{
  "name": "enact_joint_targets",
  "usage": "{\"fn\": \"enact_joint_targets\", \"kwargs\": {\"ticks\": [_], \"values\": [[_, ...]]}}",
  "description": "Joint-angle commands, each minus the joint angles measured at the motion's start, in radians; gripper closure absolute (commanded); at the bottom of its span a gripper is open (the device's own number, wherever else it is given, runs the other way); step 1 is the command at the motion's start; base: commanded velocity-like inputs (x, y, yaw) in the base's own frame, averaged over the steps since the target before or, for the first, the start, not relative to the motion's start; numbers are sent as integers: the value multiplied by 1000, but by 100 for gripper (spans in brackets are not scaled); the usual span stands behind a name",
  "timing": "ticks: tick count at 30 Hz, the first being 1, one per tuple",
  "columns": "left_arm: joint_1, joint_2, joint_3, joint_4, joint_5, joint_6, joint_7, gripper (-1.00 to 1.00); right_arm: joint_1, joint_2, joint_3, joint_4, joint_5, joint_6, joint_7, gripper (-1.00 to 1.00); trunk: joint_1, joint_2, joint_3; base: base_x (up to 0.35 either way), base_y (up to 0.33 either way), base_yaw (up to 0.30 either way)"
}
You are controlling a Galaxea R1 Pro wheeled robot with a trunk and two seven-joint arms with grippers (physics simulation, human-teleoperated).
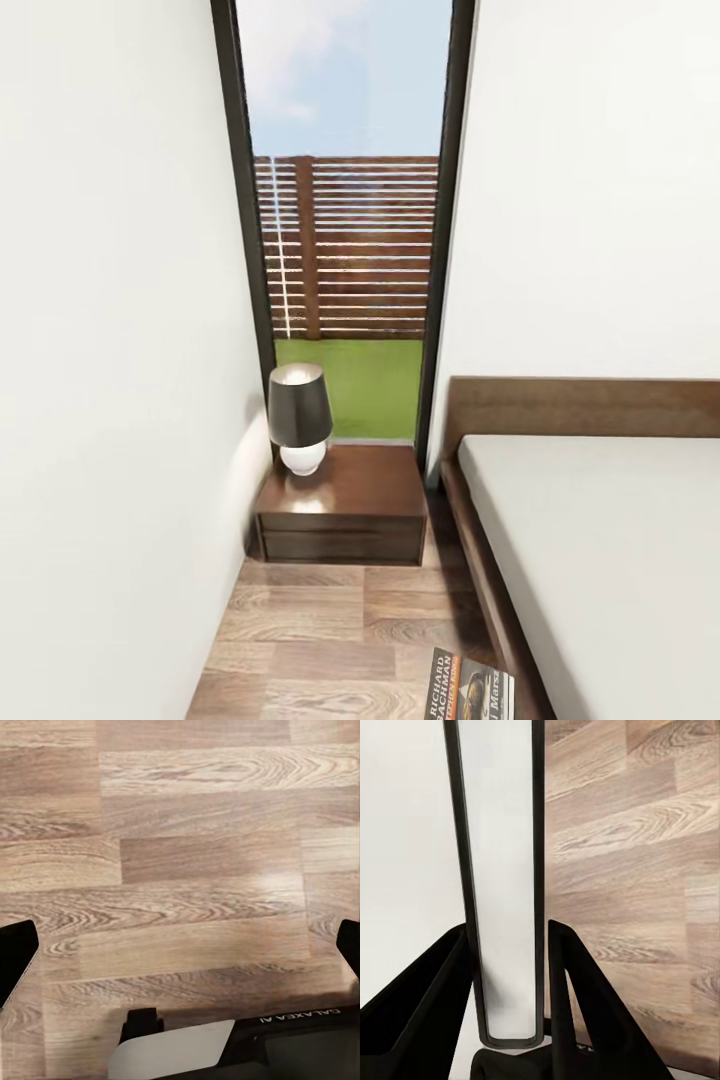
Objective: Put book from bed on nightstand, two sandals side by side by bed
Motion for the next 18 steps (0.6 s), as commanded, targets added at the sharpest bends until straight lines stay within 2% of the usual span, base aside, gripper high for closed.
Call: {"fn": "enact_joint_targets", "kwargs": {"ticks": [1, 18], "values": [[-1, 0, -8, 1, 5, -4, -1, -100, -2, 0, -2, 4, -7, -4, 4, 100, 1, -1, -1, 333, 0, 0], [-1, 0, -8, 1, 5, -4, -1, -100, -2, 0, -2, 5, -7, -4, 5, 100, 1, -1, -1, 333, 0, 0]]}}
